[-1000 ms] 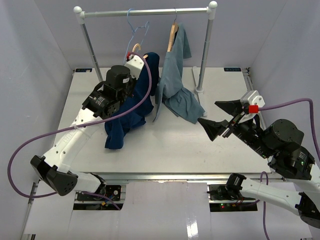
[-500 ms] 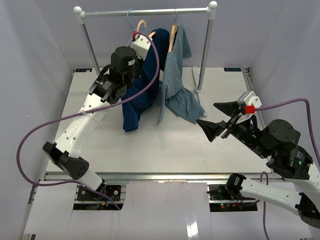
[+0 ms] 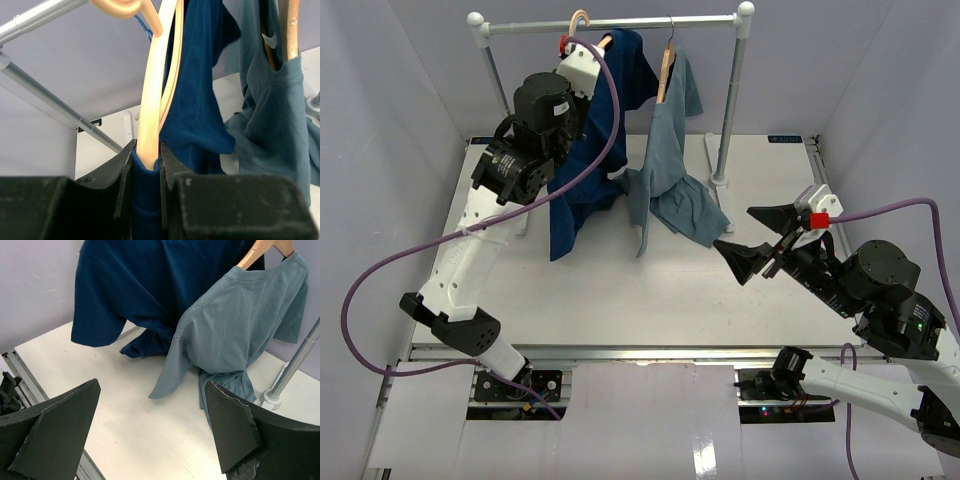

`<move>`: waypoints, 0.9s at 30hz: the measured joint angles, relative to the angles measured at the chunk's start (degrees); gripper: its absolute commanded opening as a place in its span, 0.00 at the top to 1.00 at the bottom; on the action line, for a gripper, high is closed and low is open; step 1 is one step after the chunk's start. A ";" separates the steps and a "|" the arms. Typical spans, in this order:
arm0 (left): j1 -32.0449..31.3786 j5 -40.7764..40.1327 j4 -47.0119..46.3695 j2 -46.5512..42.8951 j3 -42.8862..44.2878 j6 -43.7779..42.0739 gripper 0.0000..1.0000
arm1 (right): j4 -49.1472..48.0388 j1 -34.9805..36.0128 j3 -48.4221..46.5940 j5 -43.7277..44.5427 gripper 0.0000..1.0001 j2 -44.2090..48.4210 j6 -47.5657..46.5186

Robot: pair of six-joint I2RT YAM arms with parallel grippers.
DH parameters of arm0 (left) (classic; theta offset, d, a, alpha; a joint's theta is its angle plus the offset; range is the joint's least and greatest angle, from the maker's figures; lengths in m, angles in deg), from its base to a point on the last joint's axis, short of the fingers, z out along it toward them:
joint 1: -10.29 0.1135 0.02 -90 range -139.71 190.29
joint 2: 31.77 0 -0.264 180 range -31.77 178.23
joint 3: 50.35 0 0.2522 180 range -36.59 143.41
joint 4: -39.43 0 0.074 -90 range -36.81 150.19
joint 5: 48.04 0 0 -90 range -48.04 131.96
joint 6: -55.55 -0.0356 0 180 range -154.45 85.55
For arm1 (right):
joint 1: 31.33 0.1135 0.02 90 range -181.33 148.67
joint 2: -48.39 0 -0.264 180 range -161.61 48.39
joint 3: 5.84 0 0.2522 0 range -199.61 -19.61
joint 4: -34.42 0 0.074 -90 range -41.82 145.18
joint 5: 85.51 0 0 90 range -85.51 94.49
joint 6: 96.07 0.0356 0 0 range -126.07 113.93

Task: Place the t-shirt on the hanger
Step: Place the hanger at the clothesline.

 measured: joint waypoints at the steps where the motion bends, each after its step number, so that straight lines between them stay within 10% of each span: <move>1: 0.00 0.20 0.95 -0.04 0.68 0.08 1.00 | 0.01 0.00 0.00 0.00 0.08 -0.01 0.00; 27: 2.86 9.25 -3.85 12.16 -1.03 3.01 1.00 | -1.84 0.00 3.37 0.00 0.08 1.95 0.02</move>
